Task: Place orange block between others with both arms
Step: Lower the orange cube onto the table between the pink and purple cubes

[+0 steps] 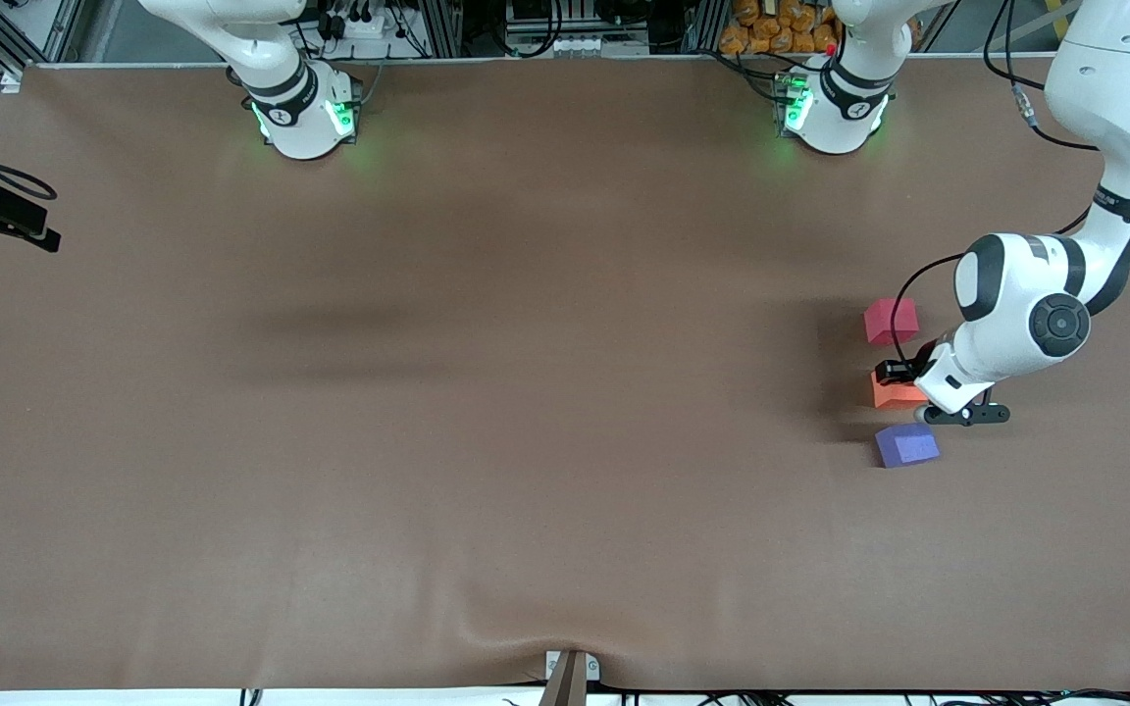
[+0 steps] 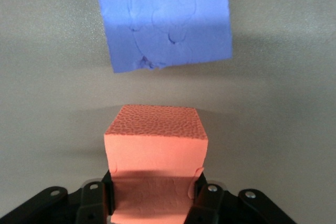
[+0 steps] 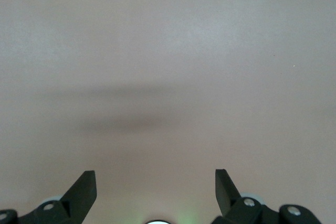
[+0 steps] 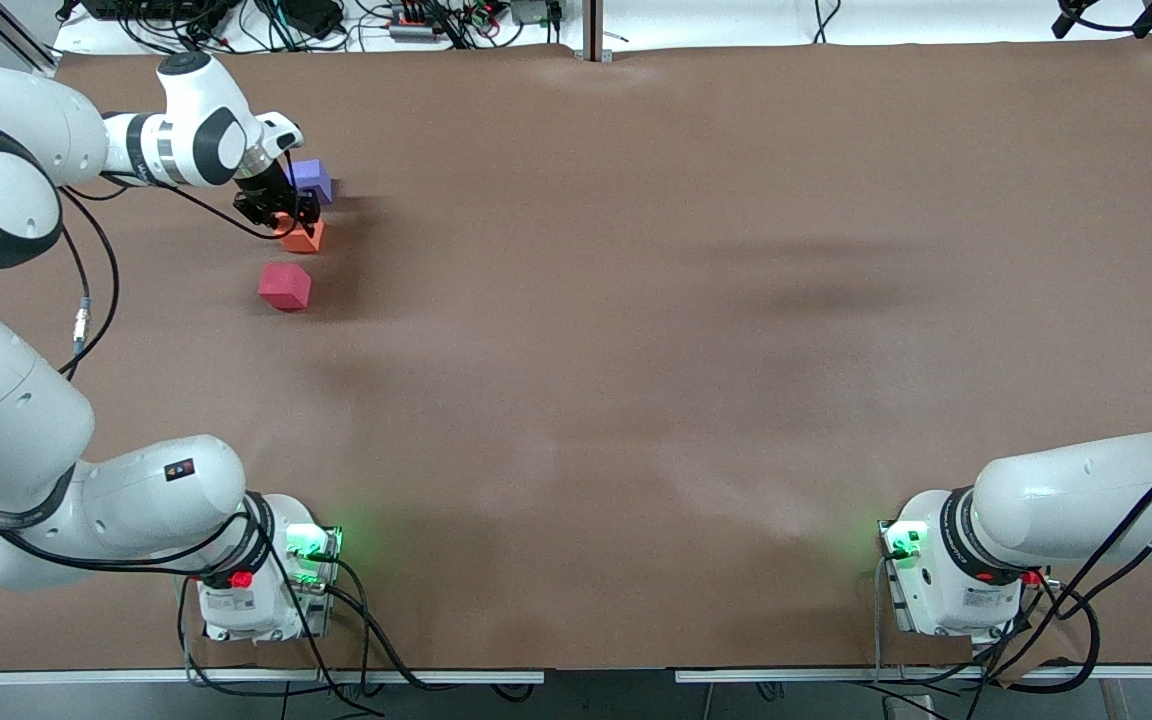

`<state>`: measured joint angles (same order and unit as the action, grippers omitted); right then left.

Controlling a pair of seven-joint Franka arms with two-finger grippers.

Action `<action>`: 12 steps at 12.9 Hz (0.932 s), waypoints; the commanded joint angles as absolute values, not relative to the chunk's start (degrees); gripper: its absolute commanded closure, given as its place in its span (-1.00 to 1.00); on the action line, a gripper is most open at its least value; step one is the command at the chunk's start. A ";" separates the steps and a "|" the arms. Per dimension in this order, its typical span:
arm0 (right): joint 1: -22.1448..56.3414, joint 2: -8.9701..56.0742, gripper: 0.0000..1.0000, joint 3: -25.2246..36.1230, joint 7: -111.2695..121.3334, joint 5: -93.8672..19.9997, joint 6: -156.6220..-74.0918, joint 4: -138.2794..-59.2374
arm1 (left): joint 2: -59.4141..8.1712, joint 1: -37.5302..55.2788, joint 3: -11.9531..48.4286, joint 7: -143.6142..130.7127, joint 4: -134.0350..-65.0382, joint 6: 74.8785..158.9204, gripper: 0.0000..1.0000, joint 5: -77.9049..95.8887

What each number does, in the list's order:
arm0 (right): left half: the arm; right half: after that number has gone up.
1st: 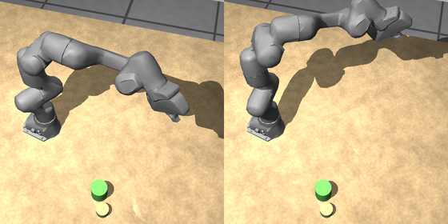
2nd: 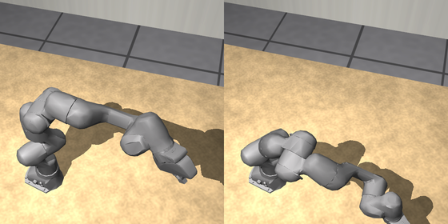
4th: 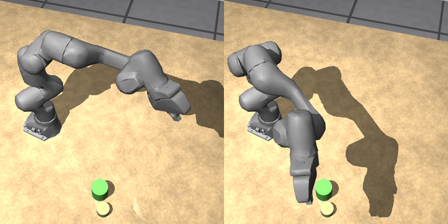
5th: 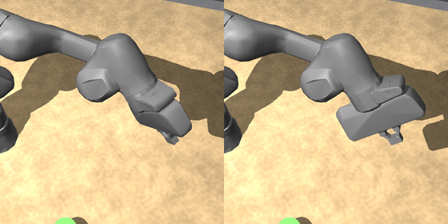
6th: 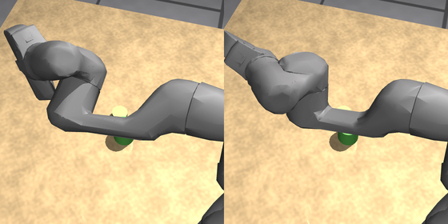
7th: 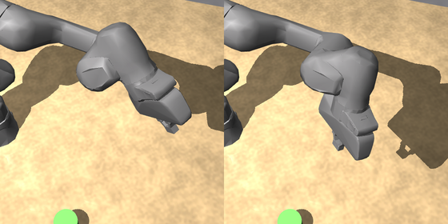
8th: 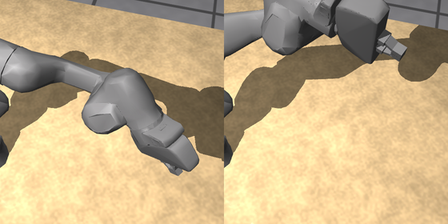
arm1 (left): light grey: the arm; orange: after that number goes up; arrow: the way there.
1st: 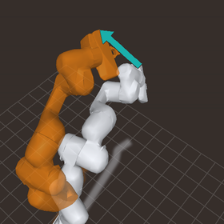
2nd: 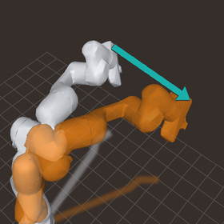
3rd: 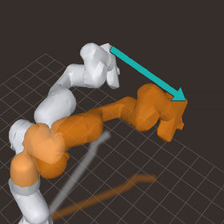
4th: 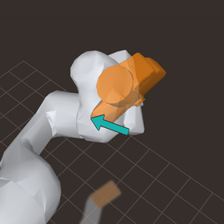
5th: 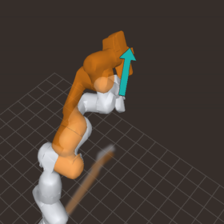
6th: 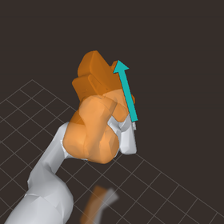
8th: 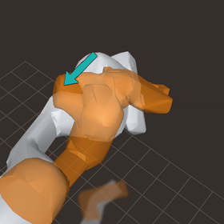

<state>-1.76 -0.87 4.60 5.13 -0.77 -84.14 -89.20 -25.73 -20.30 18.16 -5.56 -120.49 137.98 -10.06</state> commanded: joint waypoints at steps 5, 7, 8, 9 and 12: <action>-1.41 -1.41 -1.00 4.48 5.63 -1.23 -85.08 -90.00 | -25.40 -21.80 18.81 -3.34 -121.55 138.69 0.99 -10.37; -1.23 -1.41 -1.00 4.48 5.71 -1.23 -84.99 -90.09 | -25.40 -21.80 18.90 -3.43 -121.55 138.60 0.95 -10.28; -1.14 -1.32 -1.00 4.48 5.63 -1.23 -85.08 -90.09 | -25.40 -21.80 18.90 -3.43 -121.64 138.69 0.95 -10.28; -1.06 -1.32 -1.00 4.48 5.63 -1.23 -85.08 -90.09 | -25.40 -21.80 18.90 -3.34 -121.73 138.60 0.94 -10.28; -1.14 -1.32 -1.00 4.48 5.63 -1.23 -85.17 -90.18 | -25.40 -21.88 18.90 -3.34 -121.90 138.52 0.93 -10.28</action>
<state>-1.46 -0.87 4.27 5.13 -0.78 -84.69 -89.59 -25.72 -20.67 18.17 -4.36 -120.60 137.98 -10.06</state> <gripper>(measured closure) 0.000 0.463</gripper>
